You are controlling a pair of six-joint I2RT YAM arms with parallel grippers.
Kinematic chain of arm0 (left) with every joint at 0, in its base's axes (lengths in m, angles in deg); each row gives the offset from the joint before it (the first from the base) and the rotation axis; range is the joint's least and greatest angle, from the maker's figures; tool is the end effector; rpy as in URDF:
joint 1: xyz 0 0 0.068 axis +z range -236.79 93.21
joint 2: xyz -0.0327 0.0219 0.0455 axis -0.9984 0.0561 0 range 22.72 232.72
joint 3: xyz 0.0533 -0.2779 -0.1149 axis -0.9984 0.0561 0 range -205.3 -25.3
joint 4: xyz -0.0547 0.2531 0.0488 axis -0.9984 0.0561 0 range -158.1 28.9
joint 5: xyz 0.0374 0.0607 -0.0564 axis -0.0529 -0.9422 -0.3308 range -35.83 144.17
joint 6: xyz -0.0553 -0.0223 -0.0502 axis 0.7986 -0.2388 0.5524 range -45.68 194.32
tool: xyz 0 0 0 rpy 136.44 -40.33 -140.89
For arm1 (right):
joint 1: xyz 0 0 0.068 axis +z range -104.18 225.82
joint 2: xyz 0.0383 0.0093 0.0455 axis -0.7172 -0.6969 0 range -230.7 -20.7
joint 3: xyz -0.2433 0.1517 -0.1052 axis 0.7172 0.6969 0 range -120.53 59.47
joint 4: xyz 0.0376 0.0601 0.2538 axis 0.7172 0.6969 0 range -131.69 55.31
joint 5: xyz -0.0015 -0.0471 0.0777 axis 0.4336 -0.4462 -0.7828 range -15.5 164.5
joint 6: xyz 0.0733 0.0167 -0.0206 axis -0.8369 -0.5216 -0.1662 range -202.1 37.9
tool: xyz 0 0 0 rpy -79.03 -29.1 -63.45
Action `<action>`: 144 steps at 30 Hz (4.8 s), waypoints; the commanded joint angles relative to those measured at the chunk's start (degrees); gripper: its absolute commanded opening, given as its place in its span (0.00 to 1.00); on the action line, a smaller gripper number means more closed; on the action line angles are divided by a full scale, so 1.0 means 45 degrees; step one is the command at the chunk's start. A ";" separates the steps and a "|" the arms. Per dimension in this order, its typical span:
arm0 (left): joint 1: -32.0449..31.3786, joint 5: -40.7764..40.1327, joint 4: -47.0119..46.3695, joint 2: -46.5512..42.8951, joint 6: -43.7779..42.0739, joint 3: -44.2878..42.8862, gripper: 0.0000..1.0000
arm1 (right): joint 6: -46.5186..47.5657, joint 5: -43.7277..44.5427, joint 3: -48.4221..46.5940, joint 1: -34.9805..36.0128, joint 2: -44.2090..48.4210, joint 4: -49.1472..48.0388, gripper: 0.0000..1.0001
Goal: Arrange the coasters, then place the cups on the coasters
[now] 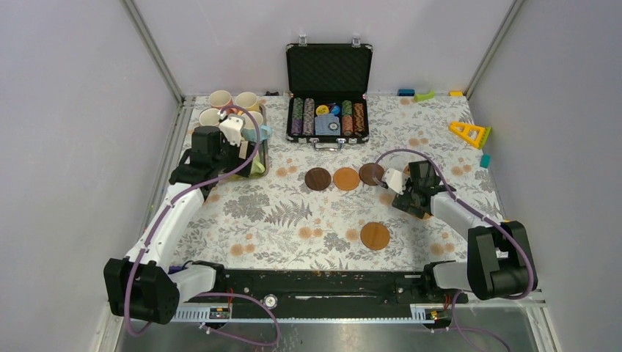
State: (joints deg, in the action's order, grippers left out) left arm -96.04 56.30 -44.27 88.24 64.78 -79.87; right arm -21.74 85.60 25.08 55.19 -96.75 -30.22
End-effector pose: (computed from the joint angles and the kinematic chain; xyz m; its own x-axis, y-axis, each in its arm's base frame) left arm 0.2623 -0.0453 0.3161 -0.5236 0.2531 -0.8135 0.2815 0.9526 0.1152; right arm 0.2551 0.0292 0.1713 -0.3506 -0.9223 -0.1629 -0.7087 0.3749 -0.5976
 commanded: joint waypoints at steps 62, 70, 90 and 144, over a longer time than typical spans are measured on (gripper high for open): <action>0.1100 -0.2228 -0.1416 0.0307 0.0861 -0.0123 0.99 | -0.4293 0.1682 -0.9612 0.8612 -0.9219 0.0414 1.00; 0.1100 -0.2060 -0.1318 0.0247 0.0928 -0.0178 0.99 | -0.4214 0.0224 -0.7966 0.8862 -0.7168 0.2454 1.00; 0.1105 -0.1944 -0.1098 -0.0300 0.1007 -0.0179 0.99 | -0.2817 0.1554 -0.5477 0.7933 -0.5592 0.4280 1.00; 0.1198 -0.2230 -0.1246 -0.0047 0.1036 -0.0162 0.99 | -0.2462 0.4729 -1.0502 0.7143 -0.9398 -0.0457 1.00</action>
State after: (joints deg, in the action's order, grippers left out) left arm -90.93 47.41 -47.24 88.44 68.82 -79.87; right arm -34.97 103.04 -17.68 86.92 -136.00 -29.17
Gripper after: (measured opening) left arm 0.985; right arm 0.994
